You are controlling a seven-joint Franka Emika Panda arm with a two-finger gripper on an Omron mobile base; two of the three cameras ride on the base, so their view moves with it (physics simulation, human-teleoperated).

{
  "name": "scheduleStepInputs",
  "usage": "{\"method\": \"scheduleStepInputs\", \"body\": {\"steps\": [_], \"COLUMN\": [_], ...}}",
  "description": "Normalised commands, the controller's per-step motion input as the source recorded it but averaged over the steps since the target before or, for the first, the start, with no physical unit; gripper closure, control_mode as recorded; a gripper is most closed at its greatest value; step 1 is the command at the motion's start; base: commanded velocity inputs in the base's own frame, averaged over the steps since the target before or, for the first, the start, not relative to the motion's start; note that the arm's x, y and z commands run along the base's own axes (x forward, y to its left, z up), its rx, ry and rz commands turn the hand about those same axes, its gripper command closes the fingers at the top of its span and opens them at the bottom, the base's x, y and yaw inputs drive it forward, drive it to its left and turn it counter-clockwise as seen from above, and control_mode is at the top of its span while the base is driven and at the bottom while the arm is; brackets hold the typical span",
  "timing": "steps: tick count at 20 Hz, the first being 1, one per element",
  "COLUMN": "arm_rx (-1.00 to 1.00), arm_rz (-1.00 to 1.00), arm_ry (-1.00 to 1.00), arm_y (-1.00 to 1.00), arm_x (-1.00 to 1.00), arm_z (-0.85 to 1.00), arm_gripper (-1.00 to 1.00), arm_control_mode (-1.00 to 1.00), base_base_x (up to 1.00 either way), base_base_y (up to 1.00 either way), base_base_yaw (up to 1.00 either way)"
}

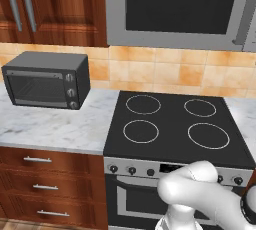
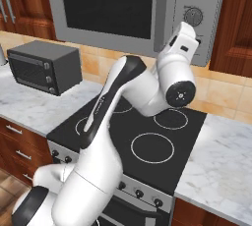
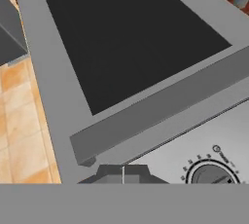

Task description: Place the bowl containing the carrot and kebab skewer in the microwave. Close the microwave door and press the start button to microwave the meal.

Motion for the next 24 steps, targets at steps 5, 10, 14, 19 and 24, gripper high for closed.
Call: {"method": "scheduleStepInputs", "body": {"steps": [5,10,14,19,24], "arm_rx": [0.00,0.00,0.00,0.00,0.00], "arm_rz": [0.00,0.01,0.00,0.00,0.00], "arm_ry": [0.01,0.01,0.01,0.00,0.01], "arm_y": [-0.39,-0.04,0.00,-0.06,-0.23], "arm_x": [0.16,0.23,0.30,0.38,0.37], "arm_z": [0.01,0.00,0.00,0.00,0.00], "arm_gripper": [1.00,1.00,1.00,1.00,1.00], "arm_control_mode": [-1.00,-1.00,-1.00,-1.00,-1.00], "base_base_x": [0.00,0.00,0.00,0.00,0.00], "base_base_y": [0.00,0.00,0.00,0.00,0.00], "base_base_yaw": [0.00,0.00,0.00,0.00,0.00]}}
